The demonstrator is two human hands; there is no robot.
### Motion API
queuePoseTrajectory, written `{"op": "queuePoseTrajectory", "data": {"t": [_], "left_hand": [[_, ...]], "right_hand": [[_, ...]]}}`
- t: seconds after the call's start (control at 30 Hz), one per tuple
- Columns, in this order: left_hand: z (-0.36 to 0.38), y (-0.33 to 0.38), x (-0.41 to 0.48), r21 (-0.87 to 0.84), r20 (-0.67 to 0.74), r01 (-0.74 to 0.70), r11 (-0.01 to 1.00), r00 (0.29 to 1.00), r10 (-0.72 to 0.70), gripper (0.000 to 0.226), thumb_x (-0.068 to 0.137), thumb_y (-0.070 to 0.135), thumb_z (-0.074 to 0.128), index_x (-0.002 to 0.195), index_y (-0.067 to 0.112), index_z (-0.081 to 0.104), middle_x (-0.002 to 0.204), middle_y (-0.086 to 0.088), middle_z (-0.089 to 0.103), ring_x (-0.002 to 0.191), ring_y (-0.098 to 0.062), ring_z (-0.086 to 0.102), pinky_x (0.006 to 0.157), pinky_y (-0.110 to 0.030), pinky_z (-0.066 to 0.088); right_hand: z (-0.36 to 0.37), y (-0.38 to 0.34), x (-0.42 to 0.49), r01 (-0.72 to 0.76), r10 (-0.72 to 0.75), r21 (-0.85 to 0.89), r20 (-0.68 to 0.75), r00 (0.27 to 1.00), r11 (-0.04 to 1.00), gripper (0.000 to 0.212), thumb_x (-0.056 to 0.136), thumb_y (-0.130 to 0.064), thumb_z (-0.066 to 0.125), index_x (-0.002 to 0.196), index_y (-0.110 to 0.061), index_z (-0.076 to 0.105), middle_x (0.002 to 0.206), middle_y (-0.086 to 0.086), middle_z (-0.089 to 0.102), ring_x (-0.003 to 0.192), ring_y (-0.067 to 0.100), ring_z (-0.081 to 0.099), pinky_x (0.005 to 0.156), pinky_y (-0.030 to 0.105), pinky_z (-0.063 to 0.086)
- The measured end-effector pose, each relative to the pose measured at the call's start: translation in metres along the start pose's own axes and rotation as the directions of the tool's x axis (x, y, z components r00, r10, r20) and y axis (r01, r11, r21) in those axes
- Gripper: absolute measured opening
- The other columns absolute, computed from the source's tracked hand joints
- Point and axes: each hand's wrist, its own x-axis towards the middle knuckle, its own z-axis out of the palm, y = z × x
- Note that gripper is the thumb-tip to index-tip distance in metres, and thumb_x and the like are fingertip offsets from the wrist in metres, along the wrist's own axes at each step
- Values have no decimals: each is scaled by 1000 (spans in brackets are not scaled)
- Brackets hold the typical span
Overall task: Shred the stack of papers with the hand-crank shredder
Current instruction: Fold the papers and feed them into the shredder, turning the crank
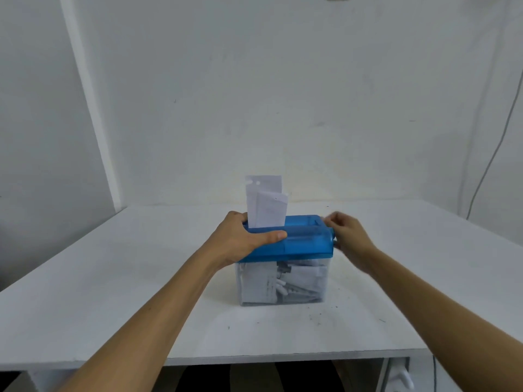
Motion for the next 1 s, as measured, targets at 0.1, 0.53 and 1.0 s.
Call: {"op": "queuePoseTrajectory", "data": {"t": [0.1, 0.53, 1.0], "left_hand": [[2, -2, 0, 1, -27, -3, 1000, 1000, 3, 48, 71, 60, 78, 110, 37, 61, 103, 18, 64, 93, -4, 61, 65, -14, 47], [-1, -1, 0, 114, -40, 57, 992, 998, -53, 72, 43, 85, 70, 98, 40, 59, 108, 12, 64, 101, -14, 62, 96, -46, 53], [3, -12, 8, 149, -93, 42, 988, 995, -29, 86, 38, 99, 64, 100, 39, 67, 106, 16, 64, 98, -14, 63, 98, -51, 49]], "right_hand": [[4, 26, -27, -81, 80, -178, -13, 997, 981, 25, 103, -19, 50, 105, 3, 60, 92, 16, 70, 82, 30, 69, 78, 44, 62], [-43, -92, -83, 242, -179, -531, 168, 969, 812, 19, 89, -36, 72, 77, -21, 69, 64, -5, 63, 60, 3, 54, 62, 25, 46], [16, 33, -33, -107, 86, -186, -116, 989, 977, 26, 104, -20, 46, 98, 1, 61, 85, 17, 68, 68, 24, 64, 65, 33, 57]]}}
